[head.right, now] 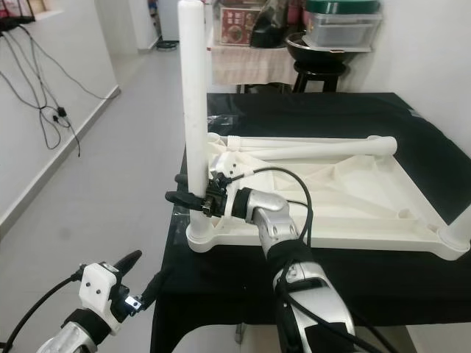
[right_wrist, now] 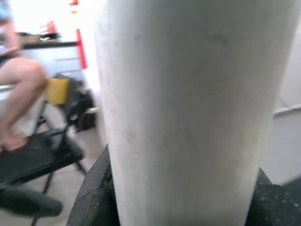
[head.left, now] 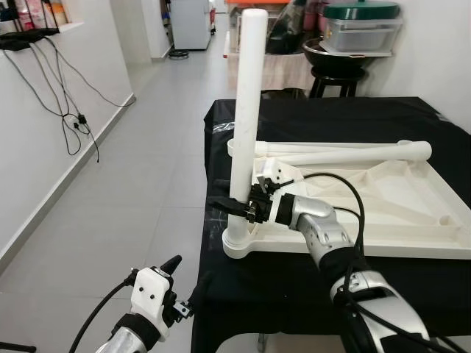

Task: Building children table

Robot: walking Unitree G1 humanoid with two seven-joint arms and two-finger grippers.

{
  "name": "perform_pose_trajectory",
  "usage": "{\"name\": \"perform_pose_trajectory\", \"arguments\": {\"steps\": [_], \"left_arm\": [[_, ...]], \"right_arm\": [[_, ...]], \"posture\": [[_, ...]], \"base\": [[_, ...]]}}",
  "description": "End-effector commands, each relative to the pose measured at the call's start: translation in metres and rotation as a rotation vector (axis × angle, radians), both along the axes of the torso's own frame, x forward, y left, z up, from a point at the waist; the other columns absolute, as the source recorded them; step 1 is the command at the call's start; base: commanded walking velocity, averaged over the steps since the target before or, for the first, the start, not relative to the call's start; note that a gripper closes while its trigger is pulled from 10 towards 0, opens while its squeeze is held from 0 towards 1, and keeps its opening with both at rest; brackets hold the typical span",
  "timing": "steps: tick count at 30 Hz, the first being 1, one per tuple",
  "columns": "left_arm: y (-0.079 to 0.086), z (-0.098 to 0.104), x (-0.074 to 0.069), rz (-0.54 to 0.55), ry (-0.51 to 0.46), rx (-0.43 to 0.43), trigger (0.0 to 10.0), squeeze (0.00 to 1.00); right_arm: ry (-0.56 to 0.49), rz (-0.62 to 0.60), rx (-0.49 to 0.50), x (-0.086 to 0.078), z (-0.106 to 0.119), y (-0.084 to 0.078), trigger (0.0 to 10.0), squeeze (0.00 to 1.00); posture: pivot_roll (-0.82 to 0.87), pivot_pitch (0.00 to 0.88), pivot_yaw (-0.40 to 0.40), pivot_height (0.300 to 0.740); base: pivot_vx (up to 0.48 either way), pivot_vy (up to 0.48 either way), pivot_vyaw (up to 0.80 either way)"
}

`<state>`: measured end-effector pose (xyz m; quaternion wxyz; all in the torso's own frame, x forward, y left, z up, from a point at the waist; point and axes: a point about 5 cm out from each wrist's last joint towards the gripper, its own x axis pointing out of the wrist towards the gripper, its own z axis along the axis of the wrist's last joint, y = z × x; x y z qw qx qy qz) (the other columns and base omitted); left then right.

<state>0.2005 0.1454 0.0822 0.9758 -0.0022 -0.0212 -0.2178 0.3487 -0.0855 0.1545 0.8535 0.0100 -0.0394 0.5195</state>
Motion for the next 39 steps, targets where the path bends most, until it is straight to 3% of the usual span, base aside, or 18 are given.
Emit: {"name": "perform_pose_trajectory", "arguments": {"steps": [1,2,3,4,6,13,14,16,17,18,19,23,25,26,27,29,32,39], "left_arm": [[0.0,0.0,-0.002,-0.001,0.003,0.004,10.0,0.0],[0.0,0.0,-0.002,-0.001,0.003,0.004,10.0,0.0],[0.003,0.0,-0.003,0.0,0.006,0.005,10.0,0.0],[0.003,0.0,-0.003,0.0,0.006,0.005,10.0,0.0],[0.004,0.0,-0.001,-0.008,0.012,0.008,10.0,0.0],[0.004,0.0,-0.001,-0.016,0.014,0.006,10.0,0.0],[0.004,0.0,0.0,-0.002,0.008,0.012,10.0,0.0],[0.004,0.0,0.0,-0.002,0.008,0.012,10.0,0.0],[0.004,0.0,0.0,0.004,0.006,0.014,10.0,0.0],[0.004,0.0,0.0,0.004,0.006,0.014,10.0,0.0],[0.004,0.0,0.001,0.006,0.004,0.015,10.0,0.0],[0.004,0.0,0.001,0.006,0.005,0.014,10.0,0.0],[0.004,0.0,0.002,0.004,0.006,0.013,10.0,0.0],[0.003,0.0,0.002,0.002,0.007,0.01,10.0,0.0],[0.002,0.0,0.003,0.0,0.007,0.008,10.0,0.0],[0.002,0.0,0.003,0.0,0.007,0.008,10.0,0.0],[0.001,0.0,0.004,0.0,0.006,0.007,10.0,0.0],[0.002,0.0,0.004,0.002,0.006,0.007,10.0,0.0]], "right_arm": [[0.086,-0.073,-0.005,-0.009,-0.025,-0.001,0.0,0.0],[0.086,-0.073,-0.005,-0.009,-0.025,-0.001,0.0,0.0],[0.168,-0.526,-0.08,-0.042,-0.052,0.008,0.0,0.0],[0.168,-0.526,-0.08,-0.042,-0.052,0.008,0.0,0.0],[0.128,-0.652,-0.13,-0.051,-0.051,0.002,0.0,0.0],[0.097,-0.64,-0.147,-0.038,-0.05,-0.003,0.0,0.0],[0.098,-0.639,-0.143,-0.028,-0.047,0.004,4.7,0.0],[0.098,-0.639,-0.143,-0.028,-0.047,0.004,4.7,0.0],[0.102,-0.622,-0.143,-0.024,-0.045,0.007,10.0,0.0],[0.102,-0.622,-0.143,-0.024,-0.045,0.007,10.0,0.0],[0.12,-0.56,-0.108,-0.022,-0.042,0.012,10.0,1.0],[0.11,-0.477,-0.058,-0.018,-0.032,0.017,10.0,1.0],[0.072,-0.377,-0.013,-0.013,-0.018,0.021,10.0,1.0],[0.023,-0.206,0.024,-0.008,-0.001,0.024,10.0,0.57],[-0.033,-0.09,0.01,-0.008,0.012,0.025,10.0,0.0],[-0.033,-0.09,0.01,-0.008,0.012,0.025,10.0,0.0],[-0.059,0.133,-0.091,-0.002,0.024,0.023,10.0,0.0],[-0.007,0.167,-0.063,0.009,0.028,0.026,10.0,0.0]], "posture": [[0.01,0.0,-0.007,0.74],[0.01,0.0,-0.007,0.74],[-0.01,0.0,0.006,0.74],[-0.01,0.0,0.006,0.74],[-0.02,0.0,0.019,0.74],[-0.01,0.0,0.009,0.74],[0.0,0.0,0.005,0.74],[0.0,0.0,0.005,0.74],[0.0,0.0,0.005,0.74],[0.0,0.0,0.005,0.74],[0.0,0.0,0.003,0.74],[0.0,0.0,0.007,0.74],[0.0,0.0,0.01,0.74],[0.0,0.0,0.011,0.74],[0.0,0.0,0.009,0.74],[0.0,0.0,0.009,0.74],[0.02,0.0,0.005,0.74],[0.02,0.0,0.005,0.74]], "base": [[0.0,0.0,0.0],[0.0,0.0,0.0],[0.0,0.0,0.0],[0.0,0.0,0.0],[0.0,0.0,0.0],[0.0,0.0,0.0],[0.0,0.0,0.0],[0.0,0.0,0.0],[0.0,0.0,0.0],[0.0,0.0,0.0],[0.0,0.0,0.0],[0.0,0.0,0.0],[0.0,0.0,0.0],[0.0,0.0,0.0],[0.0,0.0,0.0],[0.0,0.0,0.0],[0.0,0.0,0.0],[0.0,0.0,0.0]]}}
